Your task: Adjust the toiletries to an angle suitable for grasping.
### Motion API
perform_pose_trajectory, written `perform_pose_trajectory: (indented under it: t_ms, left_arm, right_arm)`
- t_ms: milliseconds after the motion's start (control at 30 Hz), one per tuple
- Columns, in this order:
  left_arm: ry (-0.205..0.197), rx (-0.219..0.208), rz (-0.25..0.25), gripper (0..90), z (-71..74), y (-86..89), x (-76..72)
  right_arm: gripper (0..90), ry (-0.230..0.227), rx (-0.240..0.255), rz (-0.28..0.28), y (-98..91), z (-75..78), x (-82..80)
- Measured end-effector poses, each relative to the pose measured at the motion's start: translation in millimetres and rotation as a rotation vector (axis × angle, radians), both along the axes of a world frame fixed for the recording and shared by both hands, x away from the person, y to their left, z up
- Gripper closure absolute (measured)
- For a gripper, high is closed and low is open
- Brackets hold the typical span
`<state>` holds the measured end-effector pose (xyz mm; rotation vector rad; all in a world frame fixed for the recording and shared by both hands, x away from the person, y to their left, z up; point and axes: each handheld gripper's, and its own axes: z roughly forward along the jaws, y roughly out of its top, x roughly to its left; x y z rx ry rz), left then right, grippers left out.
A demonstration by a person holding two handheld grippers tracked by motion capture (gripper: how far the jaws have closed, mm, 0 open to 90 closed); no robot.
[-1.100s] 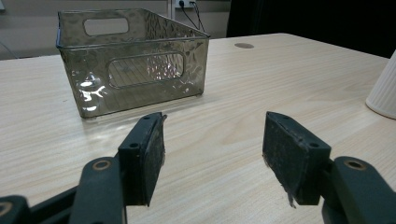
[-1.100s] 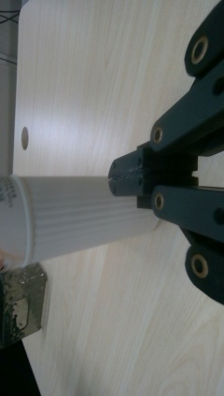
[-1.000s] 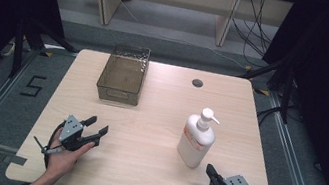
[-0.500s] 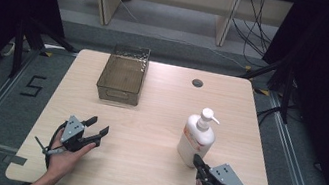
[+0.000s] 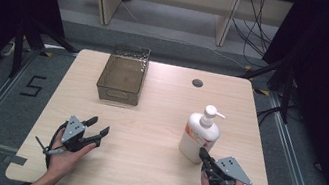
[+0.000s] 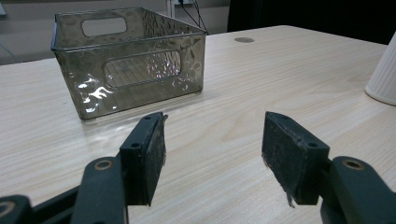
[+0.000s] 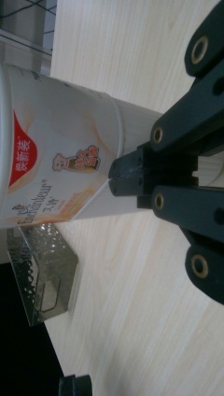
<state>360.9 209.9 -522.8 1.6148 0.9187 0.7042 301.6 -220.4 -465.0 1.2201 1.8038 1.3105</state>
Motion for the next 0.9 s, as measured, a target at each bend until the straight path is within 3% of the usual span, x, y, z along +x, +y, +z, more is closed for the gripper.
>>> perform_pose_trajectory:
  t_ms: [133,200,267,300,433,467,533,567,600,667,700,733,767,900]
  left_arm:
    - [0.0,0.0,-0.001,38.7,0.0,0.0,-0.1]
    - [0.0,0.001,-0.002,38.7,0.0,0.0,0.1]
    - [-0.008,0.005,-0.006,38.7,0.0,-0.2,0.5]
    - [-0.011,0.006,-0.006,38.8,0.0,-0.3,0.5]
    - [-0.002,-0.015,-0.014,39.0,0.1,-2.8,-0.5]
    - [-0.002,-0.015,-0.014,38.8,0.1,-2.8,-0.5]
    - [-0.003,0.005,-0.02,38.5,2.7,-7.0,-3.5]
    - [-0.031,0.017,-0.038,38.4,8.4,-12.8,-5.1]
    - [-0.029,0.015,-0.041,38.4,11.7,-16.2,-6.3]
    - [-0.047,0.0,-0.057,38.5,13.5,-20.8,-5.6]
    - [-0.063,-0.006,-0.087,38.6,18.3,-30.6,-5.8]
    - [-0.052,-0.008,-0.094,38.6,20.9,-36.1,-7.7]
    - [-0.058,-0.007,-0.106,38.8,23.2,-41.5,-8.9]
    - [-0.09,-0.024,-0.156,39.5,30.8,-61.3,-13.0]
  right_arm:
    - [90.0,0.007,0.009,-0.015,-2.0,0.0,5.4]
    - [90.0,0.009,-0.015,-0.025,-5.2,0.9,9.0]
    - [90.0,0.014,0.001,-0.03,-4.8,1.3,12.5]
    - [90.0,-0.003,-0.001,-0.025,-4.6,0.7,14.4]
    - [90.0,0.026,0.004,-0.022,-4.1,0.7,11.6]
    - [88.8,-0.002,0.003,-0.007,-5.4,0.2,11.3]
    - [85.3,0.006,0.012,-0.005,-6.8,1.3,7.4]
    - [75.7,-0.008,0.017,-0.021,-12.4,0.8,-0.5]
    - [71.1,-0.018,0.042,-0.028,-14.8,-0.3,-2.7]
    - [67.1,-0.025,0.05,-0.046,-20.0,-1.3,-5.5]
    - [60.0,-0.041,0.068,-0.099,-32.0,-5.4,-8.5]
    - [56.8,-0.027,0.075,-0.117,-36.3,-6.1,-9.9]
    - [53.2,-0.046,0.076,-0.12,-42.6,-9.1,-7.9]
    - [41.9,-0.053,0.079,-0.172,-56.2,-17.3,-3.0]
